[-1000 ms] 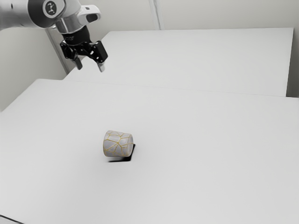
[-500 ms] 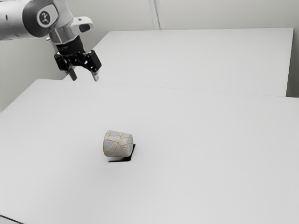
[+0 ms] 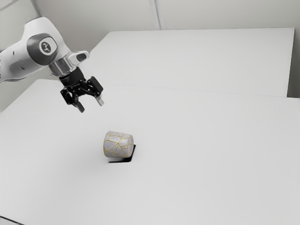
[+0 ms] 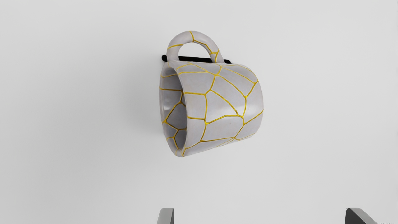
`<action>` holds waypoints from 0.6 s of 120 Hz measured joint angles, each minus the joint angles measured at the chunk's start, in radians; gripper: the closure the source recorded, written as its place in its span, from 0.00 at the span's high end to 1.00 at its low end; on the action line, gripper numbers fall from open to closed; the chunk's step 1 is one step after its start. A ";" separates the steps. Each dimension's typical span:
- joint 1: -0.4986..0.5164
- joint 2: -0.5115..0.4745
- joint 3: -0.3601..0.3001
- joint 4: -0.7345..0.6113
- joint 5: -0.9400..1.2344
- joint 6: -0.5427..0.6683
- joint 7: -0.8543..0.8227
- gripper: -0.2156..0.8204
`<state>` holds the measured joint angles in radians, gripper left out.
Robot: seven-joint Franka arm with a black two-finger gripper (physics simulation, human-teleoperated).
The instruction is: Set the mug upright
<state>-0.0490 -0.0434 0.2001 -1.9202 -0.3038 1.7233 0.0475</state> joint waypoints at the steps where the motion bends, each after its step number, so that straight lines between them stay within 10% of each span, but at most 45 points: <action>1: -0.001 0.002 0.004 -0.005 -0.007 0.003 0.005 0.79; 72: 0.051 0.156 0.093 -0.152 -0.385 0.129 0.473 0.79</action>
<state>0.0022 0.1128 0.2929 -2.0724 -0.6887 1.8527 0.5206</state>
